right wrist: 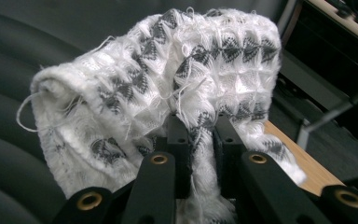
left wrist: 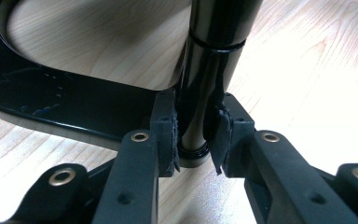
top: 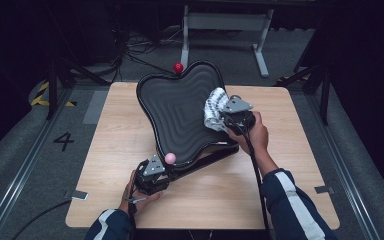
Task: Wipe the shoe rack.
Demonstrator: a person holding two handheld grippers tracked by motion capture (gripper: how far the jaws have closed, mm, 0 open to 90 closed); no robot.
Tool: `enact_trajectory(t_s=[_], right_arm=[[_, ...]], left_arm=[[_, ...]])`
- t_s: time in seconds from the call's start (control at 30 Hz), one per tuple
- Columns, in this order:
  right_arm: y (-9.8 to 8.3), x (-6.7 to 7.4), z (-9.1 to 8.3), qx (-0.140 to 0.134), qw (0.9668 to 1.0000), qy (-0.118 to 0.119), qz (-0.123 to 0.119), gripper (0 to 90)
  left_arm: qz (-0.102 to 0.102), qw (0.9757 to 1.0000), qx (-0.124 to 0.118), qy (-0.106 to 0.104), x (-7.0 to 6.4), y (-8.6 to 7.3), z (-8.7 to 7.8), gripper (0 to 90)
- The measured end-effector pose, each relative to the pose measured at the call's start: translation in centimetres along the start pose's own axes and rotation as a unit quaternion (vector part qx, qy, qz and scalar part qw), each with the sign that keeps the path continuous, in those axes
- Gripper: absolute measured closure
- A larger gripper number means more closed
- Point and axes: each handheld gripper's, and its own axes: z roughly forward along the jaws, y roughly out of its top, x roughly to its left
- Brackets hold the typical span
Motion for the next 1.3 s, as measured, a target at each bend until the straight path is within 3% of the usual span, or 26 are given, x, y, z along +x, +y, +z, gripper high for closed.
enact_trajectory(t_s=[0.07, 0.17, 0.3, 0.33, 0.53, 0.57, 0.77, 0.8, 1.0, 1.03, 1.17, 1.23, 1.3], right_arm=[[-0.3, -0.5, -0.1, -0.005, 0.9999, 0.000, 0.016, 81.0], [-0.2, -0.2, 0.0, -0.003, 0.9999, -0.003, 0.011, 81.0], [0.4, 0.9, -0.1, -0.013, 0.9998, 0.014, -0.002, 80.9], [0.7, 1.5, -0.2, -0.020, 0.9994, 0.028, -0.009, 80.8], [2.3, 4.7, -0.2, -0.035, 0.9968, 0.052, -0.049, 80.8], [2.9, 5.7, -0.2, -0.042, 0.9954, 0.067, -0.055, 80.8], [4.2, 8.0, -0.3, -0.052, 0.9923, 0.088, -0.069, 80.7], [4.7, 9.0, -0.3, -0.056, 0.9902, 0.101, -0.078, 80.5], [5.5, 10.9, -0.3, -0.067, 0.9858, 0.131, -0.081, 80.1], [5.7, 11.5, -0.3, -0.069, 0.9855, 0.125, -0.091, 80.0], [5.7, 11.5, -0.4, -0.068, 0.9853, 0.123, -0.096, 80.1], [5.4, 10.9, -0.4, -0.066, 0.9857, 0.126, -0.090, 80.1], [4.6, 9.5, -0.5, -0.058, 0.9887, 0.113, -0.080, 80.2]], left_arm=[[-0.007, 1.0000, -0.001, -0.005, -0.1, 0.0, 0.0, 72.0], [0.000, 1.0000, 0.002, 0.000, 0.0, 0.0, 0.0, 72.1], [-0.006, 1.0000, -0.002, -0.005, 0.0, 0.0, 0.1, 72.0], [-0.006, 1.0000, -0.002, -0.006, 0.0, 0.0, 0.1, 72.0], [-0.006, 1.0000, -0.002, -0.003, -0.1, 0.0, 0.1, 72.0], [-0.001, 1.0000, 0.001, 0.000, 0.0, 0.0, 0.0, 72.0], [0.000, 1.0000, -0.002, 0.002, -0.1, 0.0, 0.1, 72.1], [0.000, 1.0000, -0.002, 0.002, -0.1, 0.0, 0.1, 72.1], [0.002, 1.0000, 0.000, 0.001, -0.1, 0.0, 0.0, 72.1], [0.003, 1.0000, 0.003, 0.001, -0.1, 0.0, 0.0, 72.1], [0.001, 1.0000, 0.002, 0.000, 0.0, 0.0, 0.0, 72.0], [-0.004, 1.0000, -0.003, -0.001, 0.0, 0.0, 0.0, 71.9], [-0.004, 1.0000, -0.004, -0.001, 0.0, 0.0, 0.0, 71.9]])
